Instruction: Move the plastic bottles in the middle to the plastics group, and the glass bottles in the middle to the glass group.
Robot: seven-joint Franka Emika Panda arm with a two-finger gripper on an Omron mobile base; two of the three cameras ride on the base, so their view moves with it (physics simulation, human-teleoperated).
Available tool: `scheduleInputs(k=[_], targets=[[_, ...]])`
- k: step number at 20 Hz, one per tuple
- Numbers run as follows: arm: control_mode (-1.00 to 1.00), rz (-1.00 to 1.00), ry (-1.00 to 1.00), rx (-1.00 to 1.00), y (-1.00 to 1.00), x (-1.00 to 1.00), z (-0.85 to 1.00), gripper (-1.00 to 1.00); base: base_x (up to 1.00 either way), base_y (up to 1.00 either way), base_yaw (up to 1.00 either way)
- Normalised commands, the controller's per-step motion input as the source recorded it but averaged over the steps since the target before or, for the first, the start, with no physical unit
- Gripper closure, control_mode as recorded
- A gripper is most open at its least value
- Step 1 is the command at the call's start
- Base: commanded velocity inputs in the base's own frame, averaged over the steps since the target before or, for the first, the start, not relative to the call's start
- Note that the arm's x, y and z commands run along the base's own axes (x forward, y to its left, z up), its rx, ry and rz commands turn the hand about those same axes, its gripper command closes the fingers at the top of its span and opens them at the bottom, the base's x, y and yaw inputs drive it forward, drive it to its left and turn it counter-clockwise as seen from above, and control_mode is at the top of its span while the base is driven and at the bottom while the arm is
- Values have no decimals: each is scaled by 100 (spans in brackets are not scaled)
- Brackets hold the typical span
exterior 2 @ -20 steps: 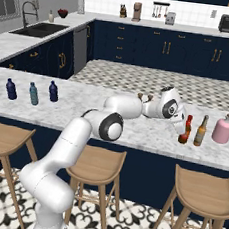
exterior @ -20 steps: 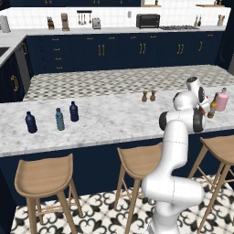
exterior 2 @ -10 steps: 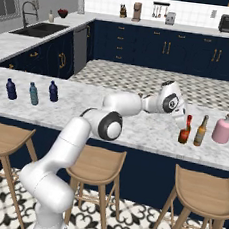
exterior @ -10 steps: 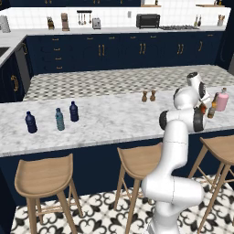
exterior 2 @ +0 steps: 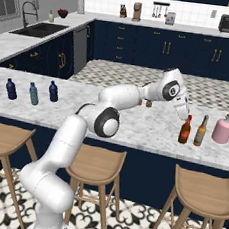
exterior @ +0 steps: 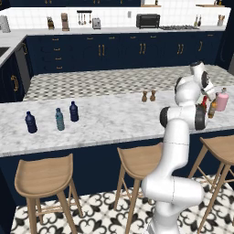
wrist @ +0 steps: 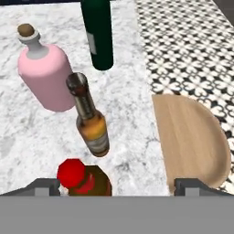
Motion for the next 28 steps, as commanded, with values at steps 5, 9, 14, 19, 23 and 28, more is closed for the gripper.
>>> scheduleInputs(k=[5,9,14,19,23,28], targets=[[-100,14,0,0,44,-82,22,-100,0,0,0],[-100,19,0,0,33,-99,0,-100,0,0,0],[-100,23,0,0,34,-100,0,-100,0,0,0],[-100,26,0,0,38,-100,0,-100,0,0,0],[-100,30,2,0,69,-94,0,-100,0,0,0],[-100,36,2,0,77,-79,0,-100,0,0,0]])
